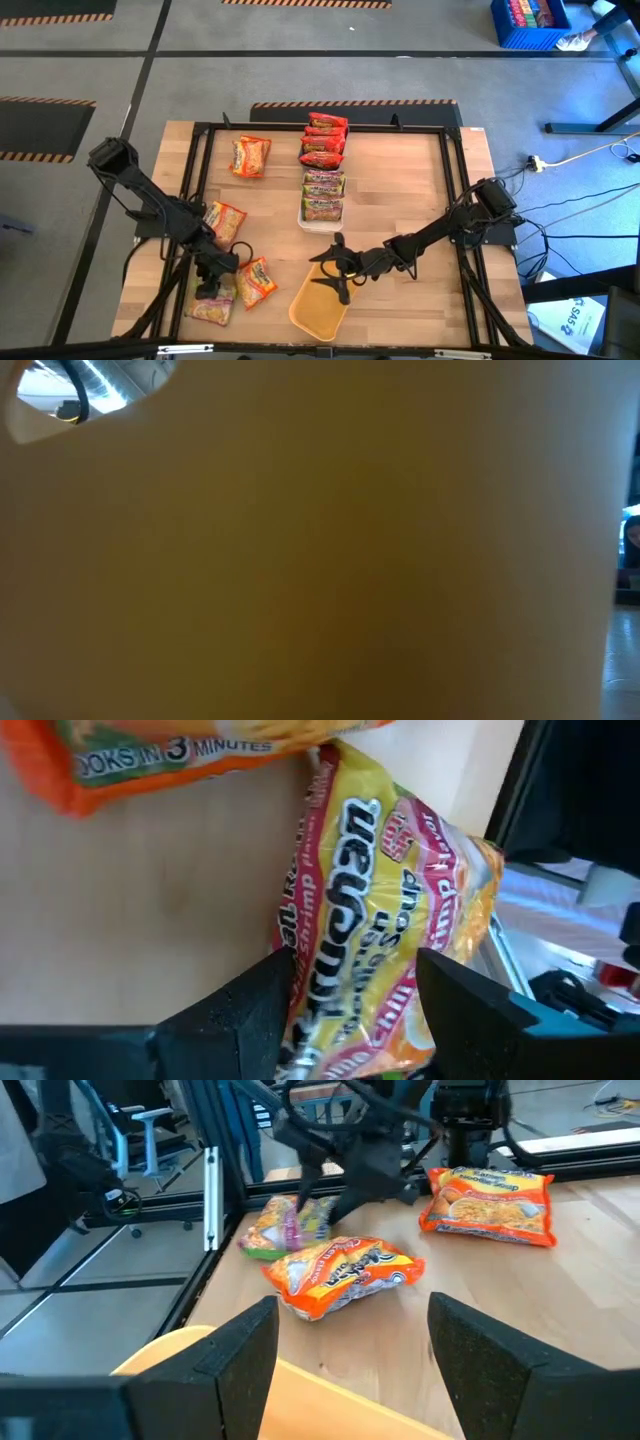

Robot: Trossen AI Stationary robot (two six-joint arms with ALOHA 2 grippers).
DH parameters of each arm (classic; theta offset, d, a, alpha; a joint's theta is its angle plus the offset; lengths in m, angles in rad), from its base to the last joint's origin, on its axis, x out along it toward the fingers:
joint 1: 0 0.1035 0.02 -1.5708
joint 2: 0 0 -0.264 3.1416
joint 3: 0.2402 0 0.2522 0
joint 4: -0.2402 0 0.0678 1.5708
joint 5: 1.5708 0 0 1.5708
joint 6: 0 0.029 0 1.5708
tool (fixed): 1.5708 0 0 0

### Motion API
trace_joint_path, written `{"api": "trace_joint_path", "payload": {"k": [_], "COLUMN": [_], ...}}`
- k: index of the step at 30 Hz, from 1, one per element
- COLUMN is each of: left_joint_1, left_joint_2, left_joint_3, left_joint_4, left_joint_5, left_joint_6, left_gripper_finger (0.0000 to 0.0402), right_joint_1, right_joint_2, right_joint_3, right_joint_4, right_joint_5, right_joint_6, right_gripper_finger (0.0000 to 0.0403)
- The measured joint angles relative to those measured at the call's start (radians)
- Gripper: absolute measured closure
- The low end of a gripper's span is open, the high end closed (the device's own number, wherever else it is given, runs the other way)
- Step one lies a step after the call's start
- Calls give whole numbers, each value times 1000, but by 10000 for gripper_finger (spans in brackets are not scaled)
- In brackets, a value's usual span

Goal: Sort Maruchan noodles
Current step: Put the green noodle pack into the white bin

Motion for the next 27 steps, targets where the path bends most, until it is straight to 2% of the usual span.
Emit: {"api": "trace_joint_path", "payload": {"k": [5,10,14,22,27], "left_joint_1": [-13,-13,-13,-13,-13], "left_joint_2": [5,11,13,13,13], "left_joint_3": [-49,-69,-71,-71,-67], "left_joint_4": [40,82,120,129,130], "left_joint_5": [-54,-61,-75,-80,-86], "left_joint_6": [-29,-30,-27,-30,-54], "left_gripper_finger": [194,207,257,389,400], "right_joint_1": [0,0,0,1,2], "right_joint_2": [0,0,0,0,0], "right_joint_3": [0,0,0,0,0], "right_joint_4": [0,-17,-16,-16,-15], "right_joint_5": [32,35,37,36,36], "right_joint_6": [0,0,0,1,1], "right_gripper_finger": [164,164,164,164,164]}}
